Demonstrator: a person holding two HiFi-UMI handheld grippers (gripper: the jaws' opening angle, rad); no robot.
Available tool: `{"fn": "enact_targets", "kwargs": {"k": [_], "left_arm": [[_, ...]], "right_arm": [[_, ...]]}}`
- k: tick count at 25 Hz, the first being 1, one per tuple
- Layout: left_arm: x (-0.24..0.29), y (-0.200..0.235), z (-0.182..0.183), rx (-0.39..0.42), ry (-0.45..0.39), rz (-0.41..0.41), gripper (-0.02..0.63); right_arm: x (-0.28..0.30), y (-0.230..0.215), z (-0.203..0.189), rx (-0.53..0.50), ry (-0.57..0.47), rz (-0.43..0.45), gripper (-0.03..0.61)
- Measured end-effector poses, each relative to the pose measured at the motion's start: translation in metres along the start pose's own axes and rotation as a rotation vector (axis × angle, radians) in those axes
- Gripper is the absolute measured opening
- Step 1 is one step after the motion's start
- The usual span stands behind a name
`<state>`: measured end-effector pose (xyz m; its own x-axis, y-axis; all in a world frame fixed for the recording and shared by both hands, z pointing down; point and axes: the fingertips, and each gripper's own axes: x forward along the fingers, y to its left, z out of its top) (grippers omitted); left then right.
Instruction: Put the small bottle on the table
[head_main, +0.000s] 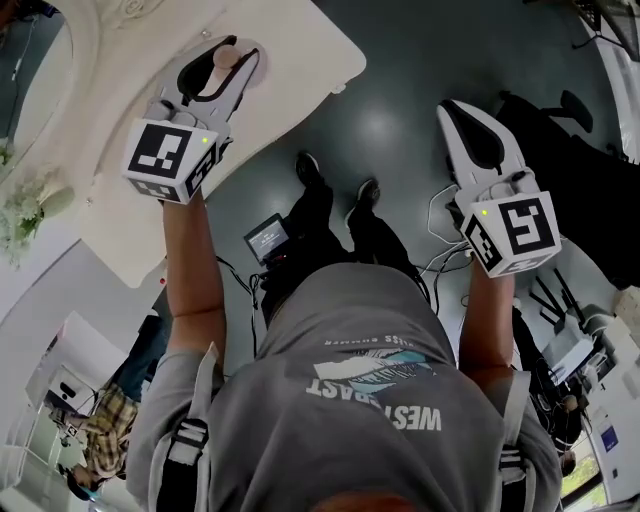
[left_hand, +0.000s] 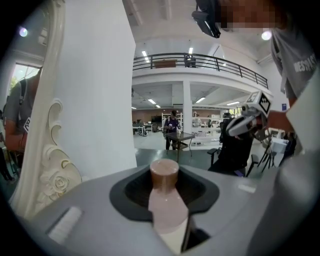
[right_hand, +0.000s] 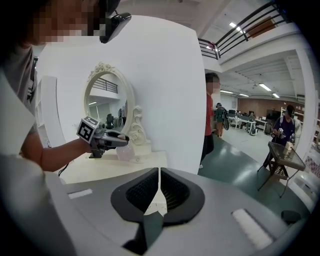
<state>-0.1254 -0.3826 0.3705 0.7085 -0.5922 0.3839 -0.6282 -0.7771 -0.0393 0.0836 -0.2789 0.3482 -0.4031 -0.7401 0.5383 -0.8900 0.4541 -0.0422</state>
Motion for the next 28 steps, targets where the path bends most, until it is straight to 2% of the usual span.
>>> {"fn": "enact_targets", "kwargs": {"k": [8, 22, 28], "left_arm": [[0.029, 0.026, -0.039, -0.051, 0.033, 0.021, 0.126], [0.054, 0.063, -0.108, -0.118, 0.086, 0.033, 0.126], [0.074, 0.077, -0.13, -0.146, 0.101, 0.038, 0.126]], "right_arm": [[0.02, -0.005, -0.026, 0.012, 0.074, 0.013, 0.017], [0.05, 0.017, -0.061, 0.027, 0.158, 0.036, 0.018], [0.065, 0.011, -0.074, 0.042, 0.189, 0.033, 0.018]]}}
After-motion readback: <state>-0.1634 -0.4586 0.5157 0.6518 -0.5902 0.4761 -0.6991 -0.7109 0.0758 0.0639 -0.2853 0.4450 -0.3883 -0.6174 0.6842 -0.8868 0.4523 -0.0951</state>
